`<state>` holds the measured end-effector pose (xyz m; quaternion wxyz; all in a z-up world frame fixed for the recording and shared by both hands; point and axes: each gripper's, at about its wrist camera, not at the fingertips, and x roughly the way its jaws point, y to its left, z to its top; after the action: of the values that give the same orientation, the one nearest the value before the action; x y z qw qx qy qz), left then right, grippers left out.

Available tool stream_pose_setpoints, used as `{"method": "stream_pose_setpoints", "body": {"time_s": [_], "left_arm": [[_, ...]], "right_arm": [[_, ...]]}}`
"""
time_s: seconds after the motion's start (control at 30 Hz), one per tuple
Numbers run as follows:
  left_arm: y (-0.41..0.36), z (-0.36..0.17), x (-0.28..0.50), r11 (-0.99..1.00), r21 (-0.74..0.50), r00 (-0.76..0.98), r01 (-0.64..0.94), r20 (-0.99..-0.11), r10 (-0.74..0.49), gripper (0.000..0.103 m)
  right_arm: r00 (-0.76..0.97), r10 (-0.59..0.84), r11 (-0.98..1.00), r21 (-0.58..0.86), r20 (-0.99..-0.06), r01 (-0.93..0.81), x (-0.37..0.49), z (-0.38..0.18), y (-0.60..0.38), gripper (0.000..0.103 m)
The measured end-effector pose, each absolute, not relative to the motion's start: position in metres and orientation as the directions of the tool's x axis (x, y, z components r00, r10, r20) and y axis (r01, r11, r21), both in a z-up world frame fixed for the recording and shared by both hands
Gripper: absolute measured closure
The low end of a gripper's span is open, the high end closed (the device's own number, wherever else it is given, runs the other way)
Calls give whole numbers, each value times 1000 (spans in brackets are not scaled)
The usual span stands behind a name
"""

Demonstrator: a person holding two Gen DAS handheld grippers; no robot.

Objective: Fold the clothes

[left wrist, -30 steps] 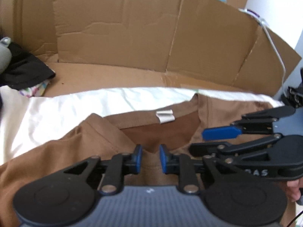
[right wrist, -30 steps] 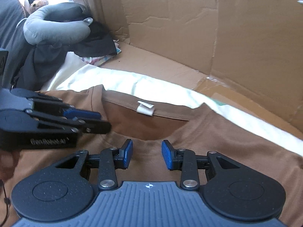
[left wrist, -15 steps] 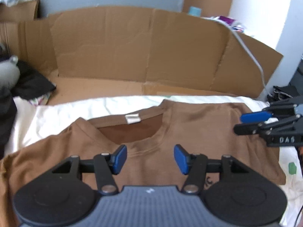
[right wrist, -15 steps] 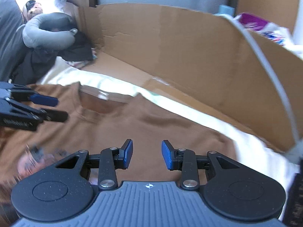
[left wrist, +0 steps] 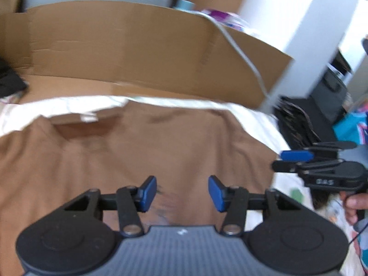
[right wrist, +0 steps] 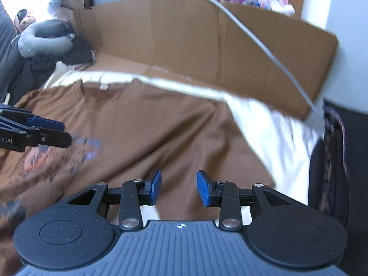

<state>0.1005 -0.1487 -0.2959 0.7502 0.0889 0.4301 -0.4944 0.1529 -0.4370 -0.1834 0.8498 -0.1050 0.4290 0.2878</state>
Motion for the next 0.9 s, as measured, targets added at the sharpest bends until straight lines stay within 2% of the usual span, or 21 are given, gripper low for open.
{"method": "stream_pose_setpoints", "body": {"time_s": [0.27,0.53,0.57,0.6,0.63,0.67,0.7,0.73,0.77,0.8,0.9], "left_arm": [[-177,-314,46,409,-297,36,863,-772,-634,49],[-188,-339,35,415,-228,51,881,-826,-562,49],[-189,-341,33,411,-217,52,886,-832,-552,49],[-190,-343,32,406,-206,54,890,-838,-543,49],[-191,-346,32,404,-196,56,894,-843,-534,49],[-191,-348,32,401,-185,60,897,-848,-526,50],[-191,-350,32,399,-177,63,900,-852,-520,59],[-191,-351,34,399,-179,60,900,-853,-518,80],[-189,-351,37,403,-193,50,895,-853,-519,92],[-188,-349,40,409,-207,41,889,-852,-522,99],[-181,-341,48,419,-218,49,882,-841,-539,99]], "right_arm": [[442,385,887,192,-810,-421,132,-224,-470,61],[430,395,873,186,-812,-451,132,-244,-453,60],[427,392,870,177,-815,-460,134,-247,-450,62],[423,389,866,169,-818,-470,135,-249,-448,72],[430,381,865,151,-819,-479,135,-249,-447,93],[441,371,863,128,-817,-489,135,-247,-447,94],[451,366,864,116,-814,-491,135,-244,-450,94],[461,361,867,110,-811,-486,137,-241,-454,94],[473,352,873,101,-808,-478,138,-238,-460,95],[486,341,879,90,-805,-468,140,-235,-466,95],[517,312,898,71,-797,-434,145,-228,-485,96]]}}
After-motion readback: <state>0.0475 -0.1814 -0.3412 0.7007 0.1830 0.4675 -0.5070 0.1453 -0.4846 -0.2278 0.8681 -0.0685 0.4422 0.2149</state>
